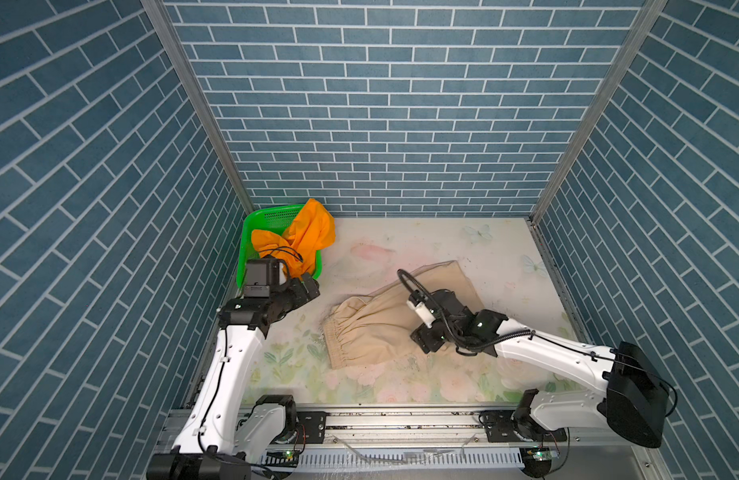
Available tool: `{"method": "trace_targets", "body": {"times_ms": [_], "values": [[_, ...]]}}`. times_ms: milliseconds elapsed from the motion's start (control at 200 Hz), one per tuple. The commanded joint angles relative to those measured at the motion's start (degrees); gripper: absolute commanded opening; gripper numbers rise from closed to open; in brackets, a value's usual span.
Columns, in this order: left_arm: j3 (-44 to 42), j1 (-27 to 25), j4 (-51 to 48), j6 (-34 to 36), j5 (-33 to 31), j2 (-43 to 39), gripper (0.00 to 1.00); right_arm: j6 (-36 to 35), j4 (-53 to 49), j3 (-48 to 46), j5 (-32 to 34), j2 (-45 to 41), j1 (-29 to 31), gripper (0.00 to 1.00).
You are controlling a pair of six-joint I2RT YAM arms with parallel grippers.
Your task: Fold and stack the shorts
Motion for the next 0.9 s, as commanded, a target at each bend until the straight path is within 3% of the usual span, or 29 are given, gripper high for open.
{"method": "trace_targets", "body": {"times_ms": [0, 120, 310, 355, 380, 400, 565, 715, 895], "values": [[1.59, 8.66, -9.92, 8.05, 5.05, -1.04, 1.0, -7.83, 3.85, 4.61, 5.69, 3.62, 8.39, 0.79], [1.85, 17.59, -11.53, 11.53, 11.46, -0.68, 1.0, -13.37, 7.34, 10.74, 9.34, 13.47, 16.53, 0.81], [1.41, 23.47, -11.45, 13.04, 15.55, -0.81, 1.0, -22.27, 12.61, 18.24, 12.44, 25.99, 22.98, 0.85], [1.31, 24.38, -11.54, 13.51, 16.28, -0.53, 1.0, -24.11, 12.62, 19.84, 12.74, 28.55, 23.52, 0.86], [1.17, 24.95, -11.54, 13.7, 16.89, -0.51, 1.0, -25.11, 12.86, 20.58, 13.18, 29.8, 23.88, 0.97], [0.98, 25.39, -11.54, 13.96, 17.22, -0.44, 1.0, -25.83, 13.14, 21.13, 13.36, 30.72, 24.08, 0.99], [-0.58, 28.97, -11.71, 15.48, 20.07, -0.46, 1.0, -30.18, 14.76, 24.38, 13.54, 35.65, 24.57, 0.99], [-0.82, 30.81, -12.45, 16.73, 21.31, -0.34, 1.0, -34.07, 16.27, 26.65, 20.76, 39.71, 24.96, 0.98], [-0.64, 31.04, -12.5, 17.07, 21.97, 0.02, 1.0, -36.04, 15.06, 28.66, 22.33, 43.71, 24.93, 0.95]]}}
